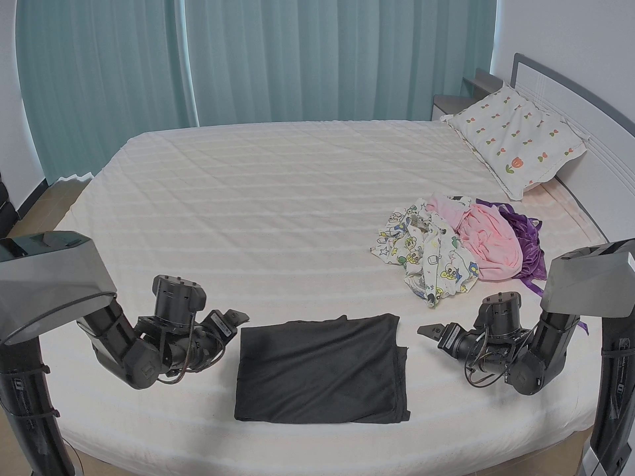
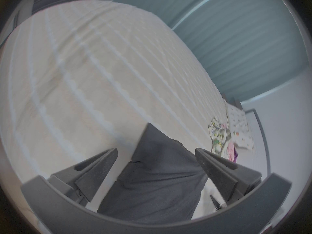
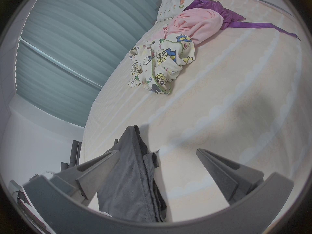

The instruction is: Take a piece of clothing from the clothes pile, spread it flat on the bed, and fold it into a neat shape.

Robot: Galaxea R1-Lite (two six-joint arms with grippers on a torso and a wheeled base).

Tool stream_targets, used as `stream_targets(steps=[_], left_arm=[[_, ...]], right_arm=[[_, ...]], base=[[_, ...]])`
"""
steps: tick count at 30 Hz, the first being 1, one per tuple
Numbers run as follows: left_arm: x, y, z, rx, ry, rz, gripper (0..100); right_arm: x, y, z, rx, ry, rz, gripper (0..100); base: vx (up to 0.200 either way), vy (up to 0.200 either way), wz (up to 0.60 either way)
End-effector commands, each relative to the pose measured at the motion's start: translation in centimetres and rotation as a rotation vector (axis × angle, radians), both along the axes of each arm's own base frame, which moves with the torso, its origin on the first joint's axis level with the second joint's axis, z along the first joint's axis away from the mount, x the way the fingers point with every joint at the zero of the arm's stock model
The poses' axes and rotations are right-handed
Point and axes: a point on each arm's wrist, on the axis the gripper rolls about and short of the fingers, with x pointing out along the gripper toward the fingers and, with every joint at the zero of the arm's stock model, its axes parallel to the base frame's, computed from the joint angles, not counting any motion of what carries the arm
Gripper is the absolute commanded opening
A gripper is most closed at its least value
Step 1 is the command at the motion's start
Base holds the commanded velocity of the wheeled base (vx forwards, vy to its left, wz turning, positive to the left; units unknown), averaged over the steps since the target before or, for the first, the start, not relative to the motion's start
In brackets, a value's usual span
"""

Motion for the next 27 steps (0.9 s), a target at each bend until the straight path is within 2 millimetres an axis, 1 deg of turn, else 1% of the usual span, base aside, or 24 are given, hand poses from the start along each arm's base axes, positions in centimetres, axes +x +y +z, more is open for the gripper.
stream_targets(steps=[1, 5, 8, 10, 15, 18, 22, 23, 24, 27], left_arm=[[1.9, -1.7, -2.2, 0.105, -0.016, -0.075, 100], [3.8, -2.1, -4.0, 0.153, -0.023, -0.105, 100], [4.3, -2.2, -5.1, 0.188, -0.018, -0.132, 100], [4.7, -2.2, -6.1, 0.211, -0.011, -0.149, 100], [4.9, -2.2, -6.1, 0.214, -0.019, -0.154, 100], [5.4, -2.5, -6.5, 0.228, -0.029, -0.166, 100], [6.0, -2.8, -6.4, 0.227, -0.048, -0.169, 100], [6.2, -2.8, -6.5, 0.224, -0.052, -0.167, 100], [6.4, -2.8, -6.6, 0.225, -0.053, -0.162, 0], [6.5, -2.7, -6.5, 0.226, -0.058, -0.148, 0]], right_arm=[[-1.5, 1.2, -0.5, -0.012, 0.027, 0.054, 100], [-2.3, 1.8, -0.8, -0.02, 0.037, 0.083, 100], [-3.0, 2.0, -1.0, -0.035, 0.04, 0.108, 100], [-3.4, 2.2, -1.7, -0.052, 0.054, 0.126, 100], [-3.6, 2.3, -1.8, -0.047, 0.037, 0.135, 100], [-3.6, 2.3, -2.0, -0.049, 0.04, 0.135, 100], [-3.8, 2.3, -2.0, -0.051, 0.044, 0.139, 100], [-4.1, 2.3, -2.0, -0.054, 0.051, 0.145, 100], [-4.4, 2.5, -2.0, -0.058, 0.054, 0.157, 100], [-4.8, 3.0, -2.1, -0.066, 0.048, 0.186, 100]], base=[[0.0, 0.0, 0.0], [0.0, 0.0, 0.0], [0.0, 0.0, 0.0], [0.0, 0.0, 0.0], [0.0, 0.0, 0.0], [0.0, 0.0, 0.0], [0.0, 0.0, 0.0], [0.0, 0.0, 0.0], [0.0, 0.0, 0.0], [0.0, 0.0, 0.0]])
